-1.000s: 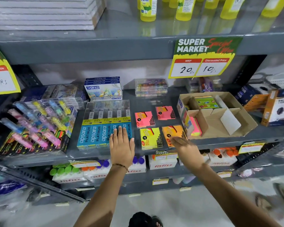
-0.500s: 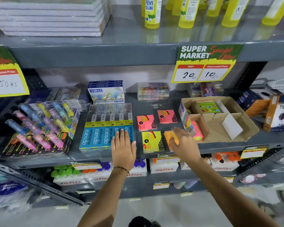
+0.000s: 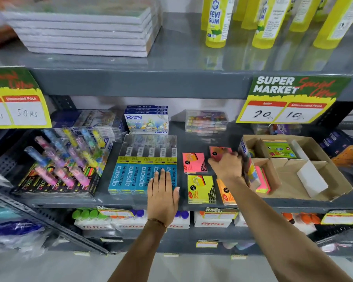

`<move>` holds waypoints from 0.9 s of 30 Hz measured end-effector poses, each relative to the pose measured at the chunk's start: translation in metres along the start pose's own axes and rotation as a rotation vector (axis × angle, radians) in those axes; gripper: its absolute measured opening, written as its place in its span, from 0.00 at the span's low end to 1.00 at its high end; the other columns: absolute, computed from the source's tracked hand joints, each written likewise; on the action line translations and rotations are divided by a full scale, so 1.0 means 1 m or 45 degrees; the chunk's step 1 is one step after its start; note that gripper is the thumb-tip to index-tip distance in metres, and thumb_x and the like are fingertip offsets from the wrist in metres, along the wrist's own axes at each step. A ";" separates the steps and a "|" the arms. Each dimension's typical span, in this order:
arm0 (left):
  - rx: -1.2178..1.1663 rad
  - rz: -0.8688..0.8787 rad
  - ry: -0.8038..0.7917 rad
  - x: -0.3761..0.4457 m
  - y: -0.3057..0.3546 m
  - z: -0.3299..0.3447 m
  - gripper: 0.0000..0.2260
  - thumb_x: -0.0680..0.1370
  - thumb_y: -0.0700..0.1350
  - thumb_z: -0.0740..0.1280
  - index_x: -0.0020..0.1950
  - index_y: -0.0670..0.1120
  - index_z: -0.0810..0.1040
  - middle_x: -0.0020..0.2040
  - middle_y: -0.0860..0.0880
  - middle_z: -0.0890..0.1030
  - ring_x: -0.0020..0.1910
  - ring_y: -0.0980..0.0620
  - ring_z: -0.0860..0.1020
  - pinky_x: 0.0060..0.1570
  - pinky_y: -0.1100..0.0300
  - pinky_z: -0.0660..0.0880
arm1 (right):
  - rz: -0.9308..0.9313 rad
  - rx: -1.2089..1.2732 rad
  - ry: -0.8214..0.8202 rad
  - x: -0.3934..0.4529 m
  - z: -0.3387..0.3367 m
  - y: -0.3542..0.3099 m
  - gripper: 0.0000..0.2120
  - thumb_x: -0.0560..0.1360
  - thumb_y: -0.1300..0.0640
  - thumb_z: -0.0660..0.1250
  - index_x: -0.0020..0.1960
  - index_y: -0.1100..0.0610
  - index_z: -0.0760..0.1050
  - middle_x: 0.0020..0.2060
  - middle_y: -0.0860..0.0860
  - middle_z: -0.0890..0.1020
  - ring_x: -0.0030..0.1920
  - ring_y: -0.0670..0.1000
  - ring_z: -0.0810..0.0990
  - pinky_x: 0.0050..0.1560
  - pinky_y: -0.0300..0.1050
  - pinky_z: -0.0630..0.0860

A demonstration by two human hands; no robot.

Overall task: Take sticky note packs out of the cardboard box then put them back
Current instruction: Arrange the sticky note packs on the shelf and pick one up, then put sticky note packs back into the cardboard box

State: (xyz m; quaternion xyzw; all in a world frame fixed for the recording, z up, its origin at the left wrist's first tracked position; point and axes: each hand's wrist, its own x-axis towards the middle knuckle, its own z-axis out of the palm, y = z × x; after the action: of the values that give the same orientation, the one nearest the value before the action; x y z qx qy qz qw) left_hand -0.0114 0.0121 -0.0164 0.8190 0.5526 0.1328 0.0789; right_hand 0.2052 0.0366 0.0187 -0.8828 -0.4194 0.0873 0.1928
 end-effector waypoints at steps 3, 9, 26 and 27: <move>-0.009 -0.011 0.001 0.001 0.000 0.002 0.29 0.80 0.53 0.40 0.68 0.36 0.65 0.67 0.37 0.70 0.67 0.38 0.67 0.66 0.41 0.60 | -0.137 0.103 0.042 -0.015 0.007 -0.018 0.32 0.69 0.40 0.68 0.63 0.61 0.70 0.55 0.64 0.78 0.57 0.63 0.74 0.62 0.55 0.71; 0.008 -0.004 0.008 0.002 -0.001 0.003 0.25 0.78 0.51 0.47 0.68 0.36 0.66 0.66 0.36 0.71 0.66 0.38 0.68 0.65 0.40 0.61 | -0.203 0.024 -0.065 -0.040 0.035 -0.049 0.29 0.68 0.42 0.68 0.61 0.61 0.70 0.55 0.62 0.74 0.55 0.63 0.73 0.57 0.53 0.72; -0.004 0.019 0.050 0.000 0.004 -0.002 0.26 0.78 0.50 0.48 0.67 0.35 0.66 0.68 0.35 0.70 0.67 0.36 0.66 0.67 0.38 0.55 | -0.190 0.075 -0.083 -0.040 0.018 -0.053 0.26 0.66 0.43 0.69 0.56 0.60 0.75 0.53 0.60 0.79 0.56 0.61 0.74 0.59 0.52 0.72; -0.019 0.034 0.068 0.000 0.008 -0.003 0.25 0.78 0.50 0.48 0.68 0.35 0.66 0.68 0.36 0.69 0.68 0.36 0.65 0.67 0.38 0.53 | -0.226 0.132 -0.070 -0.043 0.008 -0.050 0.24 0.66 0.44 0.69 0.55 0.58 0.76 0.51 0.59 0.81 0.55 0.60 0.74 0.59 0.50 0.70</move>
State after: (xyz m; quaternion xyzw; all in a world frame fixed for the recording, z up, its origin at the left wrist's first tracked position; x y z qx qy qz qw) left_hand -0.0051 0.0088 -0.0115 0.8220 0.5423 0.1598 0.0685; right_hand 0.1408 0.0340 0.0320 -0.8284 -0.4958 0.1156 0.2336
